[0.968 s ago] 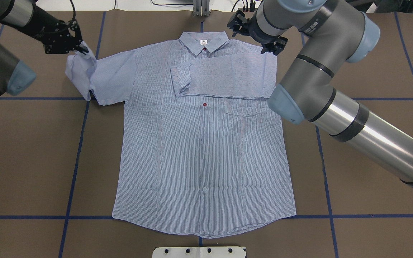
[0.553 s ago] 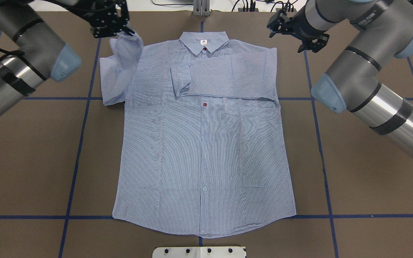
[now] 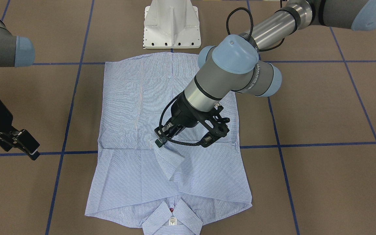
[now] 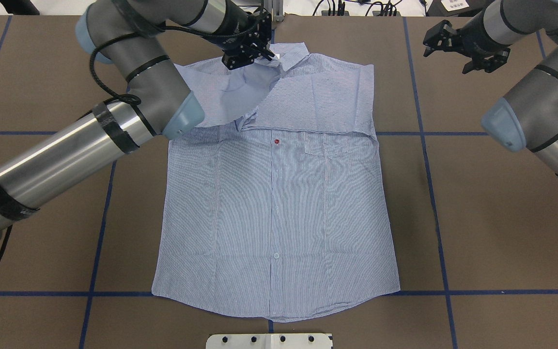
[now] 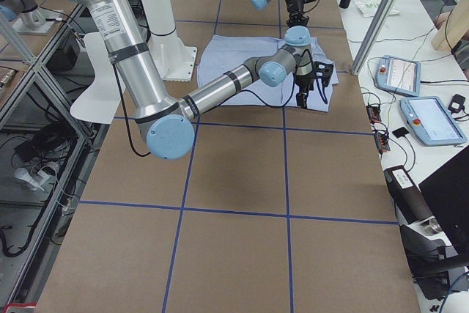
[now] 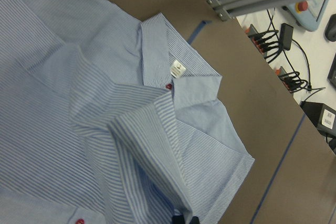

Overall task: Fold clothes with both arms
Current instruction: 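Fold the sleeve with the left gripper toward the collar while the right gripper withdraws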

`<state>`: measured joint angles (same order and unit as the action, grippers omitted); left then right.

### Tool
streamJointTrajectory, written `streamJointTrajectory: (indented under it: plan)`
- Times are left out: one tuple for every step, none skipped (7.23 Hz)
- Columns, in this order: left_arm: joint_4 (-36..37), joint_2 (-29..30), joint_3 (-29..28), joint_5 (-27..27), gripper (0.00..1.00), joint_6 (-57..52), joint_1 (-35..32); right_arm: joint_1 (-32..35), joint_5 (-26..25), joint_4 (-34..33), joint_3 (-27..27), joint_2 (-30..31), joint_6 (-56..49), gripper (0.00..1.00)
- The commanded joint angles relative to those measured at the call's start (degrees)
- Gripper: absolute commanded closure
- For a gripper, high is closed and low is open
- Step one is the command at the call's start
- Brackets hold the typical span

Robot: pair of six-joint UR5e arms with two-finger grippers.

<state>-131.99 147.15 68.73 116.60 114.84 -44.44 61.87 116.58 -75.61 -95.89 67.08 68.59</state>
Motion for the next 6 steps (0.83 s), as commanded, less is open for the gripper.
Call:
streamJointTrajectory:
  plan:
    - [-0.73, 0.59, -0.44, -2.52, 1.00, 0.82, 2.07, 0.62, -0.04, 0.12, -0.61, 1.37, -0.39, 0.00]
    - [-0.73, 0.33, -0.44, -2.61, 1.00, 0.65, 2.51, 0.62, -0.12, 0.12, -0.61, 1.38, -0.39, 0.00]
    - [-0.90, 0.24, -0.44, -2.61, 0.71, 0.65, 2.60, 0.62, -0.21, 0.12, -0.61, 1.38, -0.39, 0.00]
    - [-0.91, 0.42, -0.26, -2.52, 0.08, 0.48, 2.86, 0.62, -0.13, 0.12, -0.70, 1.38, -0.30, 0.00]
    - [-0.91, 0.50, 0.17, -2.52, 0.01, 0.56, 2.86, 0.62, -0.13, 0.12, -1.05, 1.47, -0.04, 0.00]
    - [-0.82, 0.42, 1.74, -2.52, 0.01, 0.65, 2.86, 0.53, -0.13, 0.12, -2.01, 1.56, 0.66, 0.00]
